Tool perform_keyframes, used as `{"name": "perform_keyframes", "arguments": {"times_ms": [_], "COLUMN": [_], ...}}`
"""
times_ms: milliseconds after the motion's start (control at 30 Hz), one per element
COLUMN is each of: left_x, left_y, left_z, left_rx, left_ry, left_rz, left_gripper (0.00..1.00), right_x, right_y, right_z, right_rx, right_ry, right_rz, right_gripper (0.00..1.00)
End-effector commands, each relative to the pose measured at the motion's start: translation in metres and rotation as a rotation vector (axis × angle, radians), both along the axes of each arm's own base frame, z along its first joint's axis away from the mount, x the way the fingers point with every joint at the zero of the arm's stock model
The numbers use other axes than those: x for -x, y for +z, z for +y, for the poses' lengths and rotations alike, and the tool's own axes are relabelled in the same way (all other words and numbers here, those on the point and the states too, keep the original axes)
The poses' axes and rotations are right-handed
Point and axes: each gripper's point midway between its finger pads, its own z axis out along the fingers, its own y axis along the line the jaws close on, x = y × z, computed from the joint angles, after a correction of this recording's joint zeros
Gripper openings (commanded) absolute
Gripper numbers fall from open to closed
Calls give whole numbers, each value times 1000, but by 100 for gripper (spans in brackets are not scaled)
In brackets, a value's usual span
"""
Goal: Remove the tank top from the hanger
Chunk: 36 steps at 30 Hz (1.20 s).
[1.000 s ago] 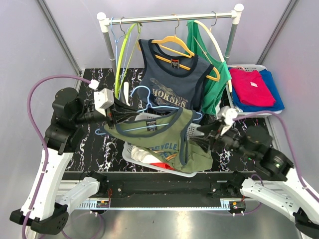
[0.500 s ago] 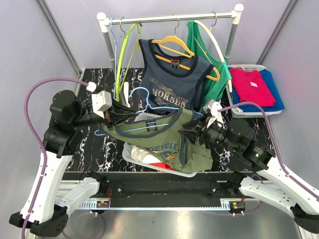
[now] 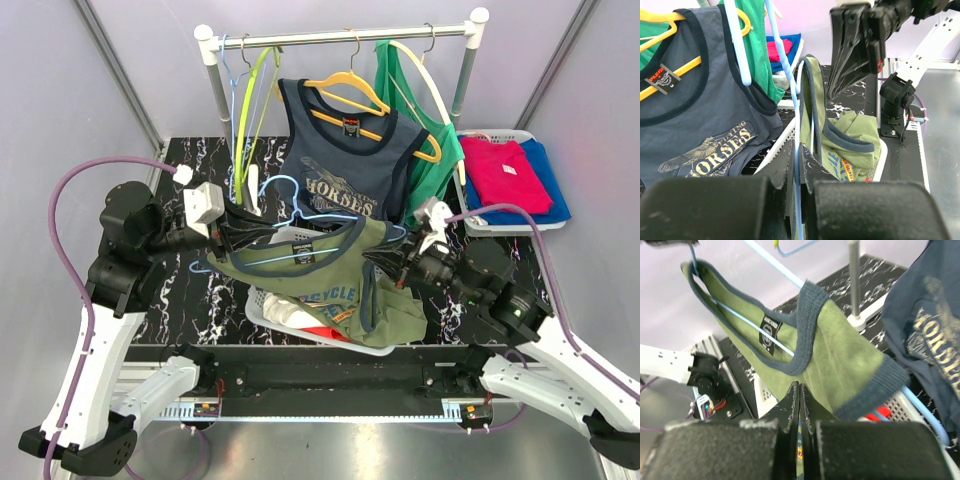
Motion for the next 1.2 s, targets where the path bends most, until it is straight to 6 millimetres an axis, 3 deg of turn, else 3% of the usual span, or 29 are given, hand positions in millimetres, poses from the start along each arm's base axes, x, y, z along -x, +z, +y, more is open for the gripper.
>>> {"name": "perform_keyframes", "arguments": {"times_ms": [0, 133, 233, 333, 367, 400, 467, 800, 1167], "left_x": [2, 2, 2, 3, 3, 3, 3, 4, 6], "left_y": [17, 19, 20, 23, 24, 25, 25, 29, 32], "left_z": [1, 2, 2, 2, 2, 2, 3, 3, 3], "left_rx": [30, 33, 36, 41, 42, 42, 43, 49, 55], "left_ry": [2, 3, 3, 0, 2, 5, 6, 0, -6], "left_rz": [-84, -91, -88, -90, -94, -97, -98, -98, -101], "left_gripper": [3, 3, 3, 3, 3, 4, 3, 4, 3], "right_x": [1, 3, 6, 5, 5, 6, 7, 3, -4], "right_y": [26, 27, 22, 5, 1, -4, -7, -13, -10], "right_z": [-24, -39, -38, -30, -27, -26, -22, -10, 14], "right_rx": [-65, -82, -80, -45, -41, -42, -42, -57, -78], "right_ry": [-88, -137, -123, -104, -97, -91, -79, -50, 0], "right_rz": [-56, -60, -35, 26, 41, 62, 77, 88, 96], "right_gripper": [0, 0, 0, 49, 84, 92, 92, 72, 35]}}
